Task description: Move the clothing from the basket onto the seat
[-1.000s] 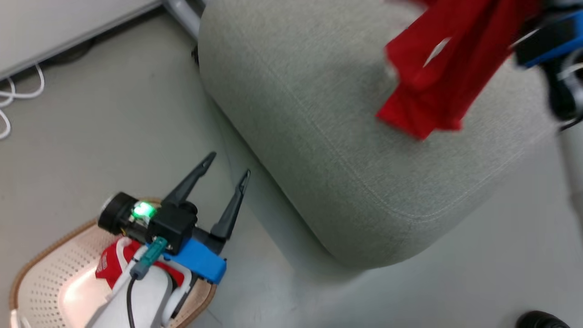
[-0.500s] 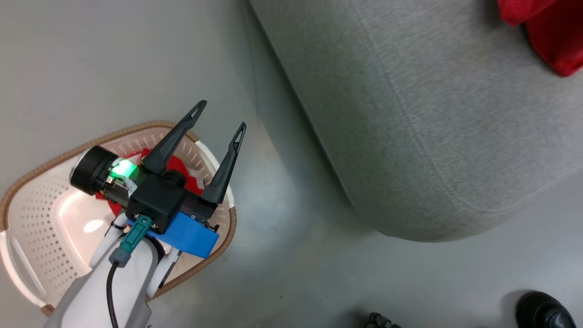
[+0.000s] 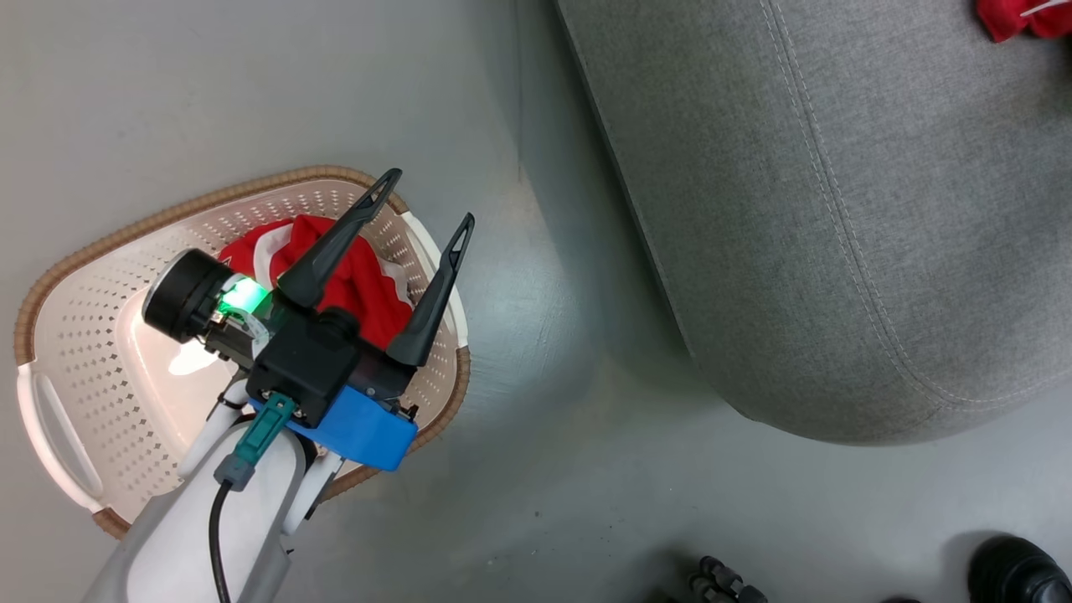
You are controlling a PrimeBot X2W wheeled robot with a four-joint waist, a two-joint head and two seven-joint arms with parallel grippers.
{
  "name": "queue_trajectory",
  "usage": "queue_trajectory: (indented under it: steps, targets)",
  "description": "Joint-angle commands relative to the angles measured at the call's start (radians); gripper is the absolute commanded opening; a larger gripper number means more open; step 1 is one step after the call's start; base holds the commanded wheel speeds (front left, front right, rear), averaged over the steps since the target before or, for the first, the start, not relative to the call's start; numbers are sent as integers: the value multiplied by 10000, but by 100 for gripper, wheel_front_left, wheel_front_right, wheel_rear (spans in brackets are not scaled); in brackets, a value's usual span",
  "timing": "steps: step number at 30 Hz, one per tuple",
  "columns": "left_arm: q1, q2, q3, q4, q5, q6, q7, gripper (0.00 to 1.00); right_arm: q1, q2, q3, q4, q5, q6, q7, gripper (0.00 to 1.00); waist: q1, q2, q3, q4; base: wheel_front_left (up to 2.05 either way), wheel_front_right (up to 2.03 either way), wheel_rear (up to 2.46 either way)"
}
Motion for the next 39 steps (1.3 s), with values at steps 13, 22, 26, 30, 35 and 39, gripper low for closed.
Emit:
queue_trajectory:
  steps: [13, 22, 26, 30, 35, 39]
  targets:
    - [-365, -266, -246, 495, -107, -18, -297, 100, 73, -178, 291, 369, -688, 1, -159, 100, -1, 0, -433, 177, 0, 0, 0]
    - [-171, -643, -340, 1178, -386, -33, -530, 100, 824, -199, 682, 352, -1195, 1, -166, 100, -1, 0, -1505, 457, 0, 0, 0]
    - [34, -888, -340, 1547, -556, -47, -588, 100, 1280, -212, 906, 389, -1319, 1, -166, 100, -1, 0, -2207, 594, 0, 0, 0]
    - [330, -1174, -221, 1765, -713, -39, -599, 100, 1826, -189, 1082, 352, -1330, 1, -153, 100, -1, 0, -2960, 701, 0, 0, 0]
    - [846, -1533, 17, 1940, -862, -84, -602, 100, 2792, -272, 1167, 62, -1159, 1, -147, 100, -1, 0, -3942, 1012, 0, 0, 0]
    - [1388, -1771, 293, 2138, -962, -116, -604, 100, 3706, -198, 1332, -354, -1258, 1, -95, 100, -1, 0, -4765, 1185, 0, 0, 0]
